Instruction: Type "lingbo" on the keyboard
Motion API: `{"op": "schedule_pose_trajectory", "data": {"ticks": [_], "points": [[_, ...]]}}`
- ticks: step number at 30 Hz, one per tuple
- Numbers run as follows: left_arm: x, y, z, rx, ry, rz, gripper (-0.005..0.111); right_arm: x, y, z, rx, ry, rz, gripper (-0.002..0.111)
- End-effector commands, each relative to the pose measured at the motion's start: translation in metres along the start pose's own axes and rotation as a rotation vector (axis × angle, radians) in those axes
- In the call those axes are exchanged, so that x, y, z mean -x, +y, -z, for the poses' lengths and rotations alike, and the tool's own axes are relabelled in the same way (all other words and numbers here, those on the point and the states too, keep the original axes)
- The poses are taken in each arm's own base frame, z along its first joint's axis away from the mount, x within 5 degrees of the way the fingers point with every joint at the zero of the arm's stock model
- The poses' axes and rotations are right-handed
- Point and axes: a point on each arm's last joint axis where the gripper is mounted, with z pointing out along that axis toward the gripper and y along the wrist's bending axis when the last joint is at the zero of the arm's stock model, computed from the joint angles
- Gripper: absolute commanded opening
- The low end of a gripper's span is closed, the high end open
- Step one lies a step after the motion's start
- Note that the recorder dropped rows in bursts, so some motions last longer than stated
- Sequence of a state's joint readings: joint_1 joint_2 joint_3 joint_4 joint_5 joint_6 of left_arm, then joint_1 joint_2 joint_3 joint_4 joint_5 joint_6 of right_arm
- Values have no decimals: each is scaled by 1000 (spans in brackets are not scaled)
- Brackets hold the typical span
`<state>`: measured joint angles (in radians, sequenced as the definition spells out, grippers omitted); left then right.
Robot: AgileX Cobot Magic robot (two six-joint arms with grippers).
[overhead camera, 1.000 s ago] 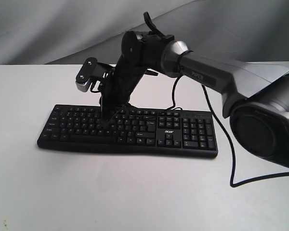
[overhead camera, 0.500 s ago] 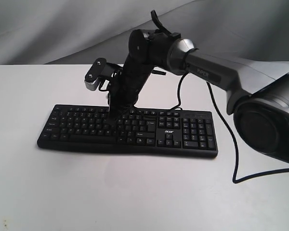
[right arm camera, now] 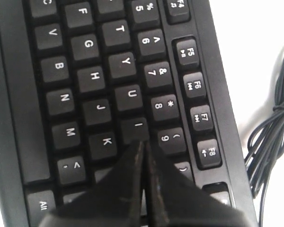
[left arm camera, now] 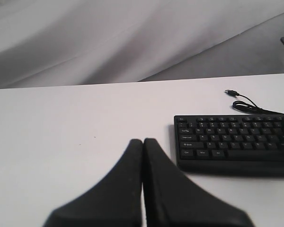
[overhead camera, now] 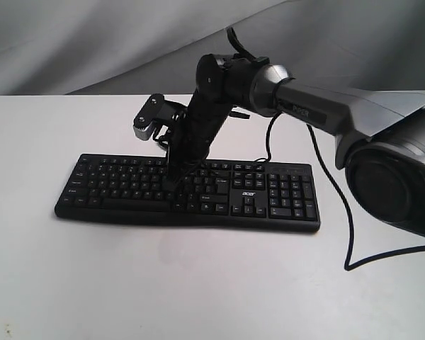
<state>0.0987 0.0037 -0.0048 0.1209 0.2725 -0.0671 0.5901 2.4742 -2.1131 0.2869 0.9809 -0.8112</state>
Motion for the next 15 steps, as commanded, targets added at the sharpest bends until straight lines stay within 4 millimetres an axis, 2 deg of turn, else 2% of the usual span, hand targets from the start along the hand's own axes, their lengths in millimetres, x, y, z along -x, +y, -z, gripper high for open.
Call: {"op": "schedule_pose_trajectory", "data": {"ticks": [1, 6, 15], "points": [[-1, 0, 0, -1, -6, 6, 1, 2, -3, 2, -13, -28, 2, 0], [-1, 0, 0, -1, -6, 6, 1, 0, -2, -5, -1, -32, -2, 0], [-1, 0, 0, -1, -6, 6, 1, 0, -2, -5, -1, -32, -2, 0]]}}
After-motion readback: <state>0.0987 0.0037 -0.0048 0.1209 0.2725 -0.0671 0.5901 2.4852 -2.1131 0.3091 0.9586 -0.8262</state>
